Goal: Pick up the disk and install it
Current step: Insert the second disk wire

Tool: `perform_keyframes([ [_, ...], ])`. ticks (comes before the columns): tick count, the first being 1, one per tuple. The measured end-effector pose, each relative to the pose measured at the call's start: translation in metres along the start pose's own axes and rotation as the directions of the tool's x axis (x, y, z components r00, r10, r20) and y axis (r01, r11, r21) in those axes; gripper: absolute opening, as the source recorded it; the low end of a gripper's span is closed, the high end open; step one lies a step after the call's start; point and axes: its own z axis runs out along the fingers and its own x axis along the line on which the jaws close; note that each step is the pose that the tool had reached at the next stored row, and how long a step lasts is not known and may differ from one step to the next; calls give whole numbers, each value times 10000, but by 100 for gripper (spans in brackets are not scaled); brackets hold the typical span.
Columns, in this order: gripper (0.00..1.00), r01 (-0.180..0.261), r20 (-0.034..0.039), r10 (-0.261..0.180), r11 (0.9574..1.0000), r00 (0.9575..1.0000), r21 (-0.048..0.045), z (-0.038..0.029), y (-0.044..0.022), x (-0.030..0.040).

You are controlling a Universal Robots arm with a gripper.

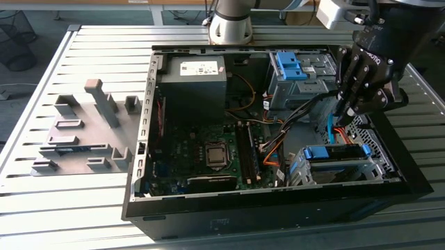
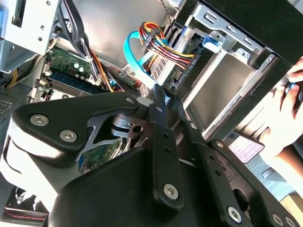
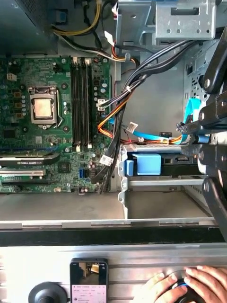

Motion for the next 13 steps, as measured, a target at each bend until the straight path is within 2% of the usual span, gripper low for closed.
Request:
perform_keyframes([
  [1,23,0,-1,0,10000,10000,0,2,0,0],
  [2,17,0,-3,0,10000,10000,0,2,0,0],
  [6,16,1,1,-1,10000,10000,0,4,-1,0],
  [7,16,0,26,0,10000,10000,0,7,-1,2],
  [8,16,0,94,0,10000,10000,-3,9,-1,12],
  [13,16,1,798,1,10000,9968,-26,31,-4,101],
])
